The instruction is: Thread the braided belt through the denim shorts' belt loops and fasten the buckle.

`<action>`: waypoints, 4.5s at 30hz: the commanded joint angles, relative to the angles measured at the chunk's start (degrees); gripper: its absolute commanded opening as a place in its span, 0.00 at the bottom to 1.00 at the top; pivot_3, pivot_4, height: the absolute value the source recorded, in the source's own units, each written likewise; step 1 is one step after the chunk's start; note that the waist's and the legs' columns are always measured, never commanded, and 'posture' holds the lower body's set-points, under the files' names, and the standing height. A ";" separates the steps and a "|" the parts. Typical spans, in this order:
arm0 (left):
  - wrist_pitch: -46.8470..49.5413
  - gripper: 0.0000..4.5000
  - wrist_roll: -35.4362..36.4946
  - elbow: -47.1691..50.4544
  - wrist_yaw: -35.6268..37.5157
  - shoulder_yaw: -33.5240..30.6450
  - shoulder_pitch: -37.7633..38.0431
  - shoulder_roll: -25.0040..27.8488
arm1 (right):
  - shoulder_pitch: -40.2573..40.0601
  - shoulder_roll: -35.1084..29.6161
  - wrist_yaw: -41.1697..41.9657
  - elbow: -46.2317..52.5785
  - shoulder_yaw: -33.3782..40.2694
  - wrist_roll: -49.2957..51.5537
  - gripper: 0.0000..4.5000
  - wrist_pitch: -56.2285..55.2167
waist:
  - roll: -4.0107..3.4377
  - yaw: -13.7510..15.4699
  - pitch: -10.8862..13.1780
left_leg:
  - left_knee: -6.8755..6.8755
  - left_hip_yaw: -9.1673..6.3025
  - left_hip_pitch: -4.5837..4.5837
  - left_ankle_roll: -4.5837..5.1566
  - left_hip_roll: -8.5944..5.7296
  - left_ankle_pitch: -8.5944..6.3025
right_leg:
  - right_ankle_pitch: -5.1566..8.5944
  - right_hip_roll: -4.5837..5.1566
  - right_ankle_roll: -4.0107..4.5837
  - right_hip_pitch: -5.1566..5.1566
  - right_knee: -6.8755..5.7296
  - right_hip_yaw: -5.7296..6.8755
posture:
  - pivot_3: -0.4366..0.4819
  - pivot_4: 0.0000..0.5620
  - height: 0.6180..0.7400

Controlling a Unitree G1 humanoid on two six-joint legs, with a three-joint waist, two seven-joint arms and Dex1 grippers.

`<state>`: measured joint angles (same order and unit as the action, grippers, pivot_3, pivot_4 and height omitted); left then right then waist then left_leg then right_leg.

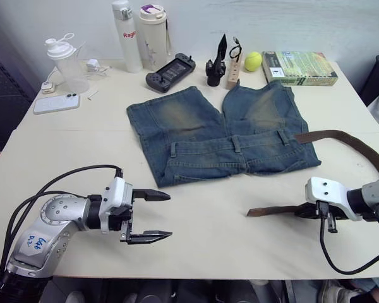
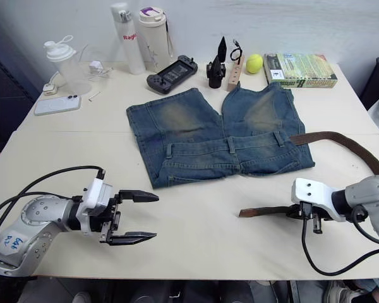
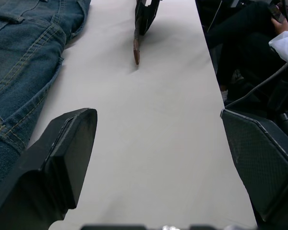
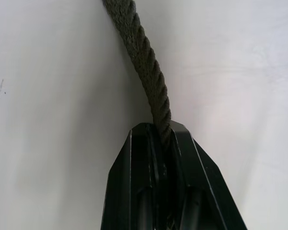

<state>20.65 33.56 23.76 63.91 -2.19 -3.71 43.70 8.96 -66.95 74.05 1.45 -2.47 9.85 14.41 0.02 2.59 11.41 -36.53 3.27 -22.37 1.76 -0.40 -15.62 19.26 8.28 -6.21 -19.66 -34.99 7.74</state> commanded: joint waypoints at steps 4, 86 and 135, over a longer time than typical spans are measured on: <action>-0.03 1.00 -0.29 -2.77 0.55 2.16 -7.08 -1.59 | 2.81 3.41 -0.26 17.85 1.24 10.37 0.00 12.17 | -0.06 -0.28 0.03 | -0.01 0.01 -0.01 -0.02 0.05 0.00 | 0.00 -0.05 0.00 -0.05 -0.07 -0.02 | 0.48 0.27 0.87; 48.99 0.00 47.30 -12.00 -35.63 -6.92 -18.42 -21.98 | -16.41 50.03 -89.15 38.19 8.92 99.99 0.76 13.75 | 0.25 -1.21 -0.06 | -0.80 -0.23 -0.69 0.07 0.09 -0.23 | 0.04 -0.72 -0.04 -0.59 -0.71 -1.00 | 0.48 0.27 0.87; -18.51 0.69 -27.66 -41.95 -6.57 21.13 -38.31 -18.23 | -14.17 45.26 -82.73 29.24 23.85 98.60 0.00 10.27 | 0.15 -1.66 -0.06 | -0.65 1.02 -0.96 0.42 0.15 -0.30 | 0.00 -0.61 -0.10 -1.56 -1.00 -1.55 | 0.48 0.27 0.87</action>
<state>4.15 8.11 -18.65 58.91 19.11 -42.15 25.32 -5.09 -20.95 -9.87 29.04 19.60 108.87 24.45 0.18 0.93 11.36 -37.19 4.29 -23.33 2.17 -0.23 -15.92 19.26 7.66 -6.31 -21.21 -36.00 6.18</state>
